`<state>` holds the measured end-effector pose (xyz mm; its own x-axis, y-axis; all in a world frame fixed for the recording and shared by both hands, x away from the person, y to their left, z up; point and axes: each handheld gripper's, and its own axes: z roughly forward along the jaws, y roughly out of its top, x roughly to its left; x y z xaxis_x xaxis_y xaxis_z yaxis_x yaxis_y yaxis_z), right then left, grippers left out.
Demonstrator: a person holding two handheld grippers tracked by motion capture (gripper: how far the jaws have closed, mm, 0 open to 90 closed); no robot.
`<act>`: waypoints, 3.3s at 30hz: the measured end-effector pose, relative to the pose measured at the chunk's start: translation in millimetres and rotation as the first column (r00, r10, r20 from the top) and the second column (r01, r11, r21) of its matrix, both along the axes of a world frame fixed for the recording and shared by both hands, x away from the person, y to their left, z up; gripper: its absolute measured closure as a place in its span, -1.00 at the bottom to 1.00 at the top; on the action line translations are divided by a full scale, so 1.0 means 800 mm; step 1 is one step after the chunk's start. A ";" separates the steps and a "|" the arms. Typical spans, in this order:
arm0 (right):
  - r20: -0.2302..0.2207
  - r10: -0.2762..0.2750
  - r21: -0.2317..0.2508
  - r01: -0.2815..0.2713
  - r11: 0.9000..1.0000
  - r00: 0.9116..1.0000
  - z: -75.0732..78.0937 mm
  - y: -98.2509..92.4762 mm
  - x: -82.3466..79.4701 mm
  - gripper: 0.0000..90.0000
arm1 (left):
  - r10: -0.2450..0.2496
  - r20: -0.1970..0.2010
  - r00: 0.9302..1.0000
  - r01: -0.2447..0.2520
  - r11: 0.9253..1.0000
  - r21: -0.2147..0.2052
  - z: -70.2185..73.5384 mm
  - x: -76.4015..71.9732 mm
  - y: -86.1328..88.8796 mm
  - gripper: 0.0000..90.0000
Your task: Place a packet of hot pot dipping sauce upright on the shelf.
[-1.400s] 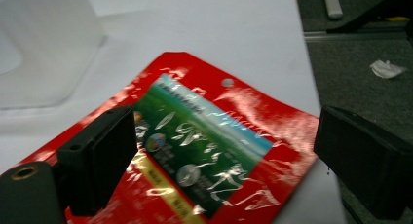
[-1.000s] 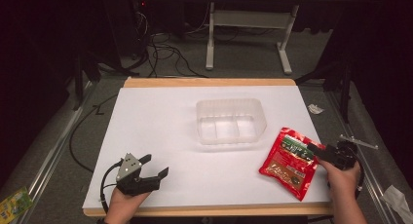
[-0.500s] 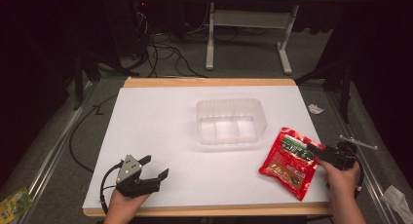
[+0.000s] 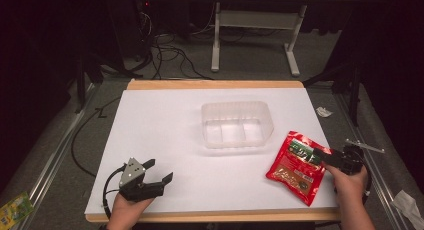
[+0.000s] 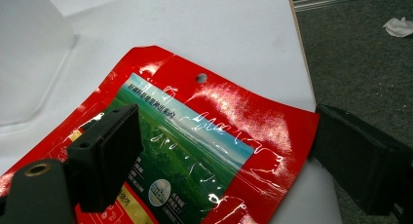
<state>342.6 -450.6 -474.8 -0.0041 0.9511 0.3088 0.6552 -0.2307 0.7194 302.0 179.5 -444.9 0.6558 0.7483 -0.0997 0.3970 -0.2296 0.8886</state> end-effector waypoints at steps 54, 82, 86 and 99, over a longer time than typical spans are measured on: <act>0.047 0.205 0.045 -0.207 0.977 0.978 0.008 0.018 -0.011 0.00 | -0.008 0.012 1.000 0.008 1.000 0.017 0.000 0.000 -0.009 -0.51; 0.036 0.307 0.025 -0.308 0.951 0.951 0.008 0.025 -0.021 1.00 | 0.023 0.026 0.999 -0.022 1.000 -0.016 0.003 0.003 -0.005 -0.51; 0.046 0.303 0.016 -0.304 0.952 0.952 0.012 0.029 -0.026 1.00 | 0.024 0.027 0.999 -0.023 0.999 -0.021 0.003 0.004 -0.003 -0.51; 0.170 0.288 -0.027 -0.288 0.957 0.942 0.049 0.045 -0.055 1.00 | 0.048 0.042 0.998 -0.046 0.998 -0.046 0.007 0.002 0.004 -0.51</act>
<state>298.8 -414.6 -435.3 -0.3305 0.9019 0.2781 0.5612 -0.0491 0.8262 303.6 183.0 -439.3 0.6247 0.7736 -0.1062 0.3671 -0.1710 0.9143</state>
